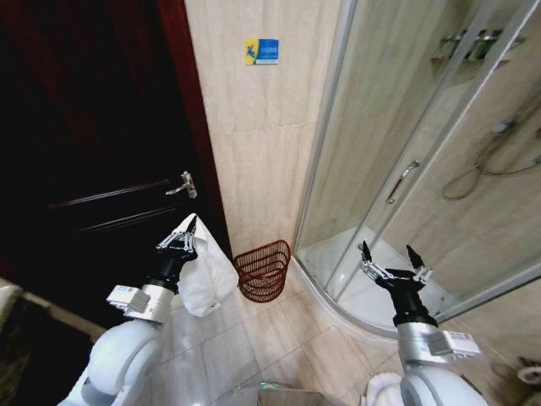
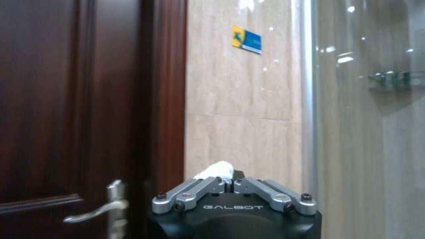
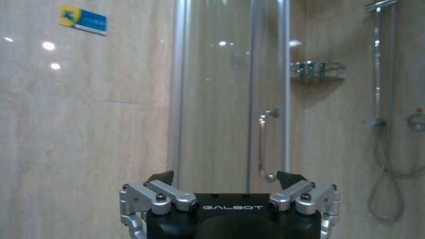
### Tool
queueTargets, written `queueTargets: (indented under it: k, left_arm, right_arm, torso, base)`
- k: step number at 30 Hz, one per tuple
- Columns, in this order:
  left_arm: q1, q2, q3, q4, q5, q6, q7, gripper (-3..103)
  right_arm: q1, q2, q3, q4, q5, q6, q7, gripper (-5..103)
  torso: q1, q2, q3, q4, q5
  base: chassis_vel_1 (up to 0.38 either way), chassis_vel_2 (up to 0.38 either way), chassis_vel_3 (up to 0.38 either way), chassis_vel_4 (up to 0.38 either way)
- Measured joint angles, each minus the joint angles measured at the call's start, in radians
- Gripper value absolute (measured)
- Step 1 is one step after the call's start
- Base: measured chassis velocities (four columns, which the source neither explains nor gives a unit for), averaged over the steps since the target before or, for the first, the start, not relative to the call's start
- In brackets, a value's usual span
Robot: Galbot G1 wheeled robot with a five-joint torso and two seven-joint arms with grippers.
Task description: Discard the used towel into the hamper.
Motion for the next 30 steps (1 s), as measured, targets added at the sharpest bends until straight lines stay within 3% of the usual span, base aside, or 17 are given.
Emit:
queueTargets:
  k: [15, 23, 30]
  left_arm:
    - [-0.006, 0.003, 0.009, 0.006, 0.005, -0.002, 0.002, 2]
    - [-0.105, 0.016, 0.05, 0.094, -0.007, 0.006, -0.043, 2]
    - [-0.212, 0.053, 0.091, 0.201, -0.028, 0.025, -0.047, 2]
  right_arm:
    - [0.0, 0.002, -0.004, 0.0, 0.004, 0.013, -0.004, 100]
    - [-0.01, 0.003, 0.002, -0.01, 0.005, 0.04, 0.001, 100]
    - [0.006, 0.005, 0.003, -0.036, -0.003, 0.042, 0.006, 100]
  torso:
    - [0.0, 0.0, 0.0, 0.0002, 0.0007]
    - [0.0, 0.0, 0.0, 0.0, 0.0001]
    - [0.0, 0.0, 0.0, 0.0, 0.0]
  base:
    - [-0.164, -0.037, -0.039, -0.168]
    - [-0.067, -0.065, -0.069, -0.072]
    - [0.0, 0.0, 0.0, 0.0]
